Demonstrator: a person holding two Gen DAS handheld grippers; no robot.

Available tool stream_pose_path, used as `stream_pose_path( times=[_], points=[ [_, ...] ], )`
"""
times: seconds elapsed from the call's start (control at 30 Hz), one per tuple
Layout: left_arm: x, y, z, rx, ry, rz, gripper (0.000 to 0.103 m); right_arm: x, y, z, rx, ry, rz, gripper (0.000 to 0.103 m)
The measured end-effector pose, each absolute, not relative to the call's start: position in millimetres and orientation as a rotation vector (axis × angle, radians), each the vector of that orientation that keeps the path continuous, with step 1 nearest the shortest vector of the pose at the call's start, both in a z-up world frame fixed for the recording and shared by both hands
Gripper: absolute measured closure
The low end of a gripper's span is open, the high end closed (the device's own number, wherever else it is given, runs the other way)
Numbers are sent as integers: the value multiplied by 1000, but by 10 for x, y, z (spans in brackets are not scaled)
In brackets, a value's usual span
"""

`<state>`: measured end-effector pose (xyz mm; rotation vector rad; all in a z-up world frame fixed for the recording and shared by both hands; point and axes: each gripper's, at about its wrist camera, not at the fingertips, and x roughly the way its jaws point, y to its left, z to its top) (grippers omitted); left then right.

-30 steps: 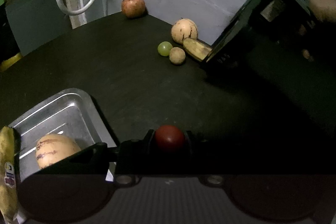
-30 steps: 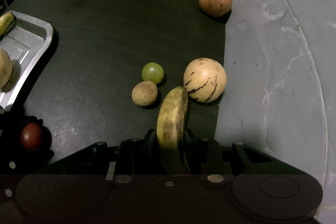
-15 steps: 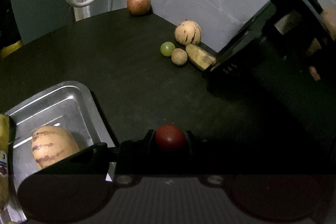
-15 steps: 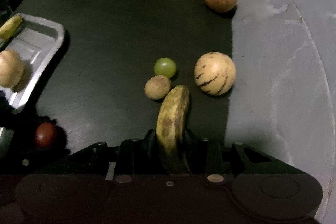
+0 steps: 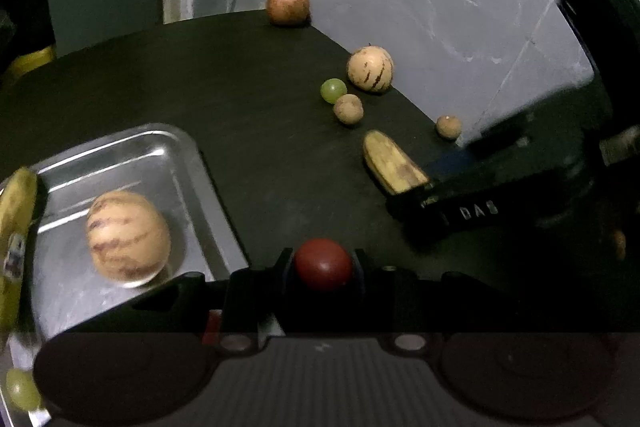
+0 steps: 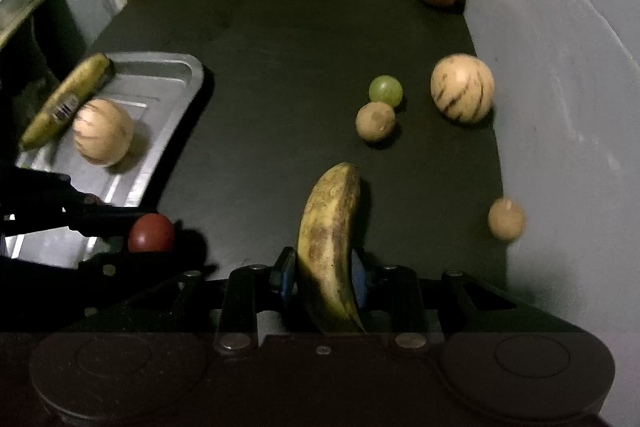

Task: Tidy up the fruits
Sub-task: 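Carry the banana and tomato over the metal tray with both tools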

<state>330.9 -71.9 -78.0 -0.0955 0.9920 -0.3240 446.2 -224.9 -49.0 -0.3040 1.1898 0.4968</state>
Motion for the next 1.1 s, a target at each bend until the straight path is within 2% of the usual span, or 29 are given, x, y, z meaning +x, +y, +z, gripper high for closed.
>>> stream_pose_path(
  times=[0.5, 0.8, 1.1],
  points=[
    [2723, -209, -375, -225, 943, -249, 71, 3670, -2120, -116, -35, 1072, 520, 72],
    [2378, 296, -275, -259, 942, -123, 71, 3318, -1666, 51, -6, 1050, 641, 72],
    [2167, 680, -439, -304, 988, -19, 71, 3121, -1223, -94, -68, 1084, 693, 72]
  ],
)
